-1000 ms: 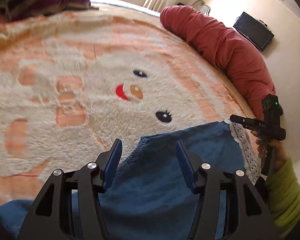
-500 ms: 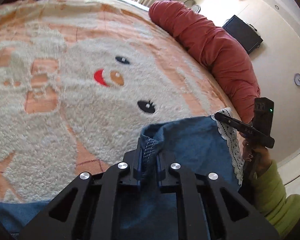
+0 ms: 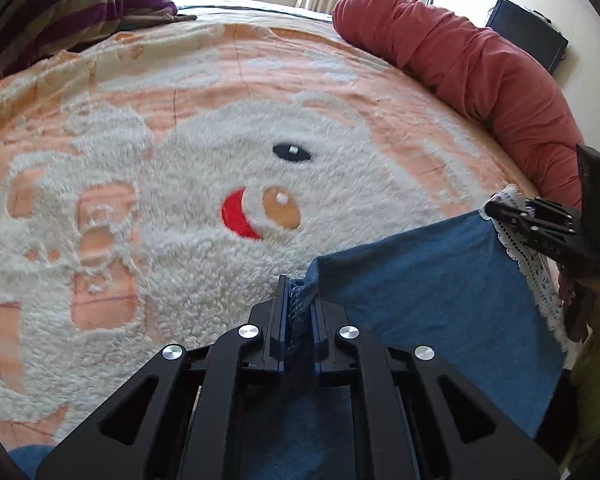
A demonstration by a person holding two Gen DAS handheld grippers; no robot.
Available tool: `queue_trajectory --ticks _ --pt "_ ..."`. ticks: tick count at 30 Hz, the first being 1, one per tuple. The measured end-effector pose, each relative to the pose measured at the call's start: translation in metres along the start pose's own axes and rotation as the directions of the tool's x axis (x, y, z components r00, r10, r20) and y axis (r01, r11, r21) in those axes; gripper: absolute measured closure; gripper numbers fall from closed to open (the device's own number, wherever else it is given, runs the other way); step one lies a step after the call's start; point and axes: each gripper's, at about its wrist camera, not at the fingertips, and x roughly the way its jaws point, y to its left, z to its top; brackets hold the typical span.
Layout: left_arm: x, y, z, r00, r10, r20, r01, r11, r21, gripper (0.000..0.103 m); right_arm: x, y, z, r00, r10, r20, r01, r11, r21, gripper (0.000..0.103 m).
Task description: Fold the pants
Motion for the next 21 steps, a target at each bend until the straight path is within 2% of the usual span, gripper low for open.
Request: queue_trajectory --ticks 4,5,6,8,9,12,13,15,18,21 --pt "0.001 0.008 -0.004 0.999 -0.03 0.012 0.03 0.999 -0.027 0.09 0.009 0.002 -0.005 1.0 -0.025 -0.01 0.025 1.0 -0.007 0.079" --pt "-0.001 0.01 -0.005 0.999 -0.042 0.018 0.042 0.998 -0.037 0.089 0.005 0.0 -0.005 0.999 -0.032 0.002 0.032 0.999 0.003 0.07" --pt "-0.003 0.012 -0.006 0.998 -0.05 0.027 0.051 0.998 -0.044 0.086 0.001 -0.003 -0.005 0.999 -0.046 0.016 0.045 0.999 0.02 0.061" --pt "-0.017 0.013 -0.009 0.997 -0.054 0.064 0.057 0.997 -0.058 0.067 -0.016 -0.011 -0.009 0.996 -0.066 0.056 0.062 0.996 0.064 0.06" --pt "-0.024 0.012 -0.01 0.996 -0.054 0.077 0.058 0.996 -0.062 0.055 -0.028 -0.015 -0.011 0.994 -0.063 0.084 0.056 0.994 0.089 0.059" --pt "-0.051 0.009 -0.017 0.991 -0.054 0.122 0.062 0.996 -0.066 0.053 -0.071 -0.02 -0.028 0.979 -0.093 0.181 0.069 0.989 0.131 0.053" --pt "-0.06 0.008 -0.02 0.99 -0.047 0.133 0.056 0.996 -0.068 0.05 -0.079 -0.02 -0.033 0.976 -0.092 0.198 0.064 0.988 0.14 0.051" --pt "-0.076 0.005 -0.029 0.988 -0.017 0.151 0.029 0.997 -0.075 0.042 -0.098 -0.013 -0.044 0.97 -0.078 0.229 0.043 0.987 0.154 0.045" --pt "-0.1 0.004 -0.049 0.989 0.009 0.149 0.004 0.997 -0.082 0.042 -0.119 0.01 -0.06 0.966 -0.021 0.259 -0.012 0.992 0.123 0.04" --pt "-0.122 0.013 -0.071 0.989 0.031 0.144 -0.014 0.993 -0.113 0.029 -0.12 0.037 -0.071 0.977 0.054 0.204 -0.066 0.996 0.054 0.035"
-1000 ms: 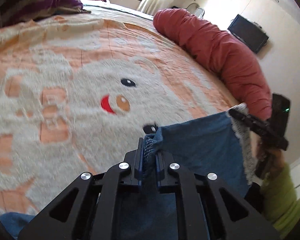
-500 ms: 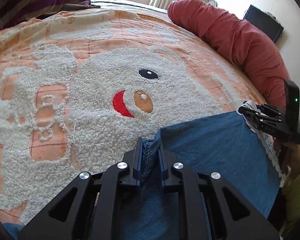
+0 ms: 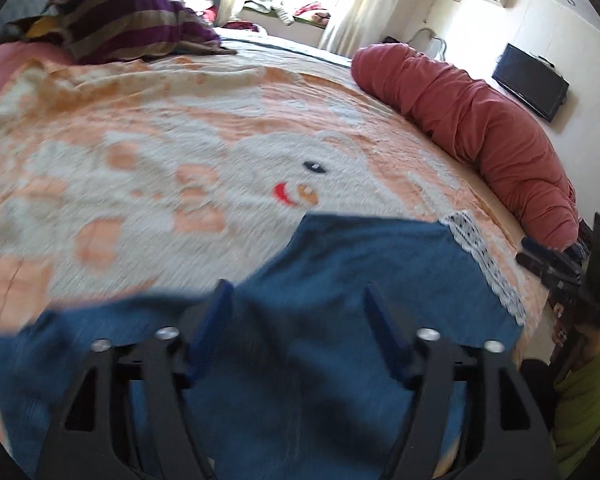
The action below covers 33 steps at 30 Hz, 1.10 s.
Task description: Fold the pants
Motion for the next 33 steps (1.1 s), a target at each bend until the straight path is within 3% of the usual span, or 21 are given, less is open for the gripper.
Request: queue_trajectory --ticks 3,8,12,15,17,19,20,21,22,23,29,33 --pt "-0.034 0.019 -0.02 0.999 0.043 0.021 -0.042 0.999 -0.03 0.029 0.006 0.021 -0.012 0.996 -0.008 -0.09 0.002 0.998 -0.069 0.035" --pt "-0.084 0.067 -0.048 0.989 0.142 0.046 -0.133 0.978 -0.16 0.026 0.002 0.039 -0.026 0.987 0.032 -0.155 -0.048 0.994 -0.096 0.034" --pt "-0.108 0.105 -0.064 0.968 0.25 0.039 -0.23 0.933 -0.276 0.026 0.009 0.036 -0.038 0.974 -0.015 -0.225 -0.005 0.996 -0.09 0.032" --pt "-0.105 0.122 -0.069 0.969 0.247 0.01 -0.227 0.907 -0.354 0.026 0.011 0.031 -0.043 0.968 -0.017 -0.25 0.002 0.998 -0.06 0.03" --pt "-0.096 0.125 -0.072 0.971 0.239 -0.022 -0.23 0.899 -0.373 0.014 0.011 0.032 -0.045 0.967 -0.016 -0.253 0.001 0.998 -0.061 0.028" --pt "-0.084 0.123 -0.073 0.966 0.255 -0.049 -0.254 0.893 -0.371 0.011 0.012 0.034 -0.047 0.965 -0.024 -0.26 0.006 0.998 -0.069 0.026" --pt "-0.08 0.119 -0.073 0.964 0.261 -0.045 -0.259 0.895 -0.362 0.013 0.012 0.037 -0.049 0.963 -0.032 -0.267 0.012 0.997 -0.079 0.024" --pt "-0.078 0.116 -0.072 0.965 0.259 -0.033 -0.254 0.902 -0.348 0.024 0.013 0.039 -0.05 0.962 -0.041 -0.272 0.017 0.996 -0.09 0.023" --pt "-0.074 0.112 -0.07 0.967 0.253 -0.025 -0.247 0.913 -0.324 0.054 0.015 0.041 -0.05 0.959 -0.05 -0.278 0.022 0.995 -0.102 0.022" --pt "-0.072 0.109 -0.071 0.968 0.25 -0.026 -0.245 0.919 -0.309 0.061 0.016 0.042 -0.051 0.957 -0.058 -0.283 0.028 0.994 -0.11 0.022" --pt "-0.093 0.112 -0.071 0.956 0.294 -0.006 -0.286 0.924 -0.254 0.064 0.021 0.043 -0.052 0.948 -0.081 -0.309 0.043 0.991 -0.128 0.02" --pt "-0.078 0.119 -0.078 0.955 0.291 -0.051 -0.294 0.923 -0.248 0.058 0.024 0.042 -0.052 0.944 -0.077 -0.321 0.04 0.992 -0.122 0.019"
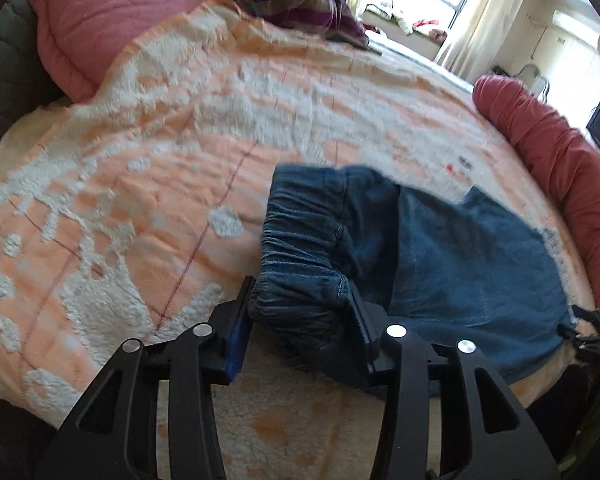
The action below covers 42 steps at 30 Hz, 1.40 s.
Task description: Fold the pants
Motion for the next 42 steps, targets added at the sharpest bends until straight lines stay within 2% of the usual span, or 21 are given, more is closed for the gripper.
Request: queue_trajectory --ticks 4,6,10,15,18,23,26,28,30,32,36,41,42 --pt "-0.005 0.005 0.002 1.0 -0.01 0.003 0.01 1.0 -0.028 0.044 0.0 -0.001 -0.001 1.0 0.007 0.0 -0.007 1.0 0.01 0.018" --pt "-0.02 0.005 0.005 0.999 -0.023 0.027 0.024 0.999 -0.031 0.044 0.001 -0.001 -0.001 1.0 0.004 -0.001 -0.004 1.0 0.01 0.017" --pt "-0.055 -0.01 0.013 0.992 0.019 0.125 -0.025 0.999 0.042 0.043 0.0 0.0 -0.001 1.0 -0.003 0.001 0.003 1.0 0.006 0.017" --pt "-0.07 -0.047 0.025 0.984 -0.062 0.169 0.042 0.992 0.12 0.041 -0.002 -0.001 -0.001 1.0 0.003 0.01 -0.003 1.0 0.007 0.016" --pt "-0.057 -0.08 0.031 0.983 -0.117 0.141 0.091 0.98 0.178 0.026 -0.002 -0.001 -0.001 1.0 0.003 0.01 -0.003 1.0 0.007 0.016" --pt "-0.023 -0.148 0.042 0.974 -0.217 0.061 0.19 0.937 0.294 0.026 -0.001 0.0 -0.001 1.0 -0.002 0.006 0.002 1.0 0.004 0.015" --pt "0.012 -0.178 0.045 0.957 -0.286 -0.042 0.285 0.906 0.313 0.026 -0.001 0.0 -0.001 1.0 -0.001 0.004 0.001 1.0 0.005 0.015" --pt "0.039 -0.191 0.044 0.956 -0.273 -0.105 0.292 0.897 0.332 0.026 0.0 0.0 -0.001 1.0 0.0 0.004 0.0 1.0 0.006 0.015" --pt "0.068 -0.191 0.041 0.97 -0.186 -0.155 0.23 0.911 0.344 0.026 0.0 0.0 -0.001 1.0 0.002 0.001 -0.003 1.0 0.009 0.015" --pt "0.086 -0.174 0.035 0.98 -0.084 -0.178 0.142 0.931 0.337 0.026 0.0 -0.001 -0.001 1.0 0.006 0.001 -0.006 1.0 0.01 0.015" --pt "0.077 -0.14 0.025 0.979 -0.13 -0.156 0.173 0.935 0.309 0.026 0.002 -0.003 0.0 1.0 0.014 -0.004 -0.014 1.0 0.017 0.014" --pt "0.061 -0.128 0.026 0.984 -0.143 -0.103 0.166 0.945 0.282 0.026 0.001 -0.003 0.0 1.0 0.011 0.0 -0.011 1.0 0.014 0.014" --pt "0.058 -0.129 0.026 0.986 -0.141 -0.095 0.162 0.944 0.287 0.022 0.0 -0.003 0.0 1.0 0.01 0.006 -0.01 1.0 0.015 0.014"
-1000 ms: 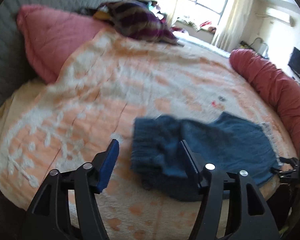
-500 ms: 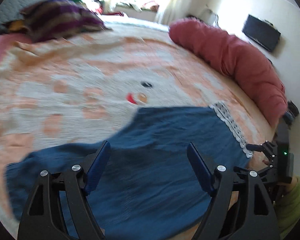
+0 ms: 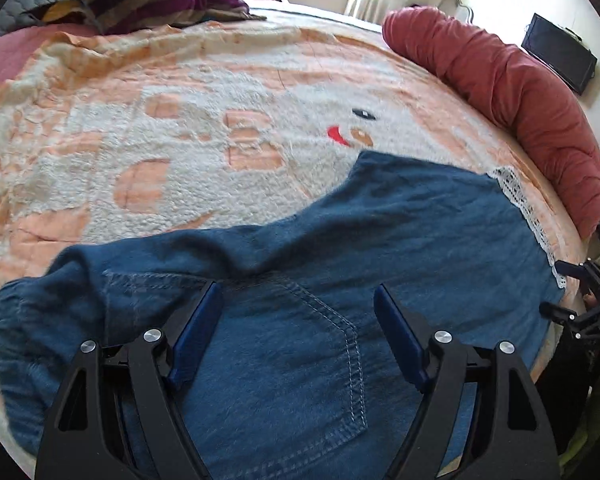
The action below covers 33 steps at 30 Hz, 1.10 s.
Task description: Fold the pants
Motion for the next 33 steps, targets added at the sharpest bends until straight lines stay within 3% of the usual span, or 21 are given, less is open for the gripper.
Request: queue_trajectory --ticks 2,6,9,11,15,18,20,27,33 --pt "-0.014 -0.009 0.003 0.999 -0.009 0.043 0.008 1.0 0.018 0.019 -0.01 -0.002 -0.002 0.999 -0.006 0.041 0.006 1.0 0.021 0.014" --pt "-0.039 -0.029 -0.006 0.994 -0.011 0.109 0.004 0.998 0.066 0.014 -0.04 -0.013 -0.012 0.984 0.066 0.163 -0.086 0.989 0.119 0.014" --pt "-0.044 -0.048 -0.014 0.994 0.001 0.114 -0.015 0.992 0.122 0.014 -0.053 -0.012 -0.017 0.973 0.092 0.212 -0.128 0.979 0.161 0.014" --pt "-0.041 -0.06 -0.02 0.996 -0.008 0.091 -0.006 0.987 0.158 0.008 -0.056 -0.005 -0.015 0.965 0.116 0.233 -0.159 0.972 0.172 0.014" --pt "-0.026 -0.08 -0.04 0.999 0.025 0.029 -0.031 0.973 0.227 0.007 -0.048 0.007 -0.006 0.968 0.128 0.214 -0.171 0.966 0.196 0.014" --pt "-0.013 -0.084 -0.057 0.999 0.032 -0.036 -0.023 0.973 0.231 0.007 -0.025 0.012 -0.006 0.987 0.11 0.117 -0.134 0.966 0.22 0.014" --pt "-0.009 -0.087 -0.067 0.998 0.058 -0.033 -0.048 0.968 0.246 0.007 -0.012 0.01 -0.011 0.99 0.118 0.075 -0.133 0.962 0.238 0.014" --pt "-0.023 -0.086 -0.069 1.0 0.011 -0.021 -0.006 0.978 0.209 0.007 -0.029 0.007 -0.015 0.979 0.139 0.146 -0.173 0.954 0.247 0.014" --pt "-0.049 -0.099 -0.062 0.999 -0.014 0.049 0.003 0.977 0.215 0.005 -0.06 -0.012 -0.019 0.966 0.102 0.238 -0.17 0.943 0.285 0.014"
